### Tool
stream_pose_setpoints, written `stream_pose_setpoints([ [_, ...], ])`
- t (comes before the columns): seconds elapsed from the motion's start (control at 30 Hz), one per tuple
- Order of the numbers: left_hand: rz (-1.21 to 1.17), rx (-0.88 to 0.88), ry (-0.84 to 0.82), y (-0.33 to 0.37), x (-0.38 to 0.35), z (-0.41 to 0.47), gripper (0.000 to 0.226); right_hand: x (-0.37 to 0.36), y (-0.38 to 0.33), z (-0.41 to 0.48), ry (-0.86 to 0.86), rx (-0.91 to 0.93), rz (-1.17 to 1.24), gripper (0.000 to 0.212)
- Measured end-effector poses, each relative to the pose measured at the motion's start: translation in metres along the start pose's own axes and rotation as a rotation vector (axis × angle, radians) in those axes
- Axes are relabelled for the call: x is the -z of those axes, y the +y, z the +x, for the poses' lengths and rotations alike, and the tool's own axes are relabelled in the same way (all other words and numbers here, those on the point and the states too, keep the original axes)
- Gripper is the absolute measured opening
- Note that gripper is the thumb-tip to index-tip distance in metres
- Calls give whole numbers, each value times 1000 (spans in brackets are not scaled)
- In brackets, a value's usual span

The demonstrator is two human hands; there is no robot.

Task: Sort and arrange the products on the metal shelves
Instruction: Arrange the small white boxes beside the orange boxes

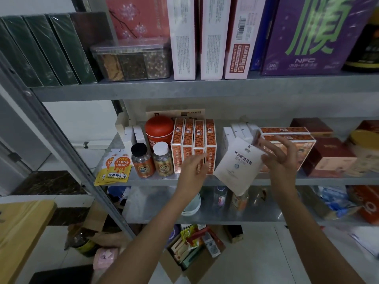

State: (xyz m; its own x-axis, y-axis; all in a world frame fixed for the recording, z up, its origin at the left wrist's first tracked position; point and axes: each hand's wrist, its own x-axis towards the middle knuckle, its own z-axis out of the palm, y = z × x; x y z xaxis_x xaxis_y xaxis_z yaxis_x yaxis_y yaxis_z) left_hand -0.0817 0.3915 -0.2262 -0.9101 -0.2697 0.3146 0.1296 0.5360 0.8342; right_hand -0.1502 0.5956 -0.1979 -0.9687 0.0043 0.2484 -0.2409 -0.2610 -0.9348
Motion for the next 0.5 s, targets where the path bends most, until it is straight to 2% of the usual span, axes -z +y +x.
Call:
stream_pose_setpoints([
  [0.07,-331,254,-114,12,-3,-14,22,7,-2,1,-10,-94,39,52],
  [0.13,-512,463,-192,18,-3,-25,19,9,-2,2,-48,-157,69,50],
  [0.17,-576,510,-211,21,-2,-31,16,10,-2,1,-68,-178,78,49],
  [0.23,-664,554,-195,23,0,-40,17,8,0,2,-84,-214,114,47],
  [0.37,-761,594,-52,27,2,-51,22,0,7,0,-67,-350,227,42],
  [0.5,-807,617,112,30,3,-54,28,-8,19,-14,-233,-501,109,41],
])
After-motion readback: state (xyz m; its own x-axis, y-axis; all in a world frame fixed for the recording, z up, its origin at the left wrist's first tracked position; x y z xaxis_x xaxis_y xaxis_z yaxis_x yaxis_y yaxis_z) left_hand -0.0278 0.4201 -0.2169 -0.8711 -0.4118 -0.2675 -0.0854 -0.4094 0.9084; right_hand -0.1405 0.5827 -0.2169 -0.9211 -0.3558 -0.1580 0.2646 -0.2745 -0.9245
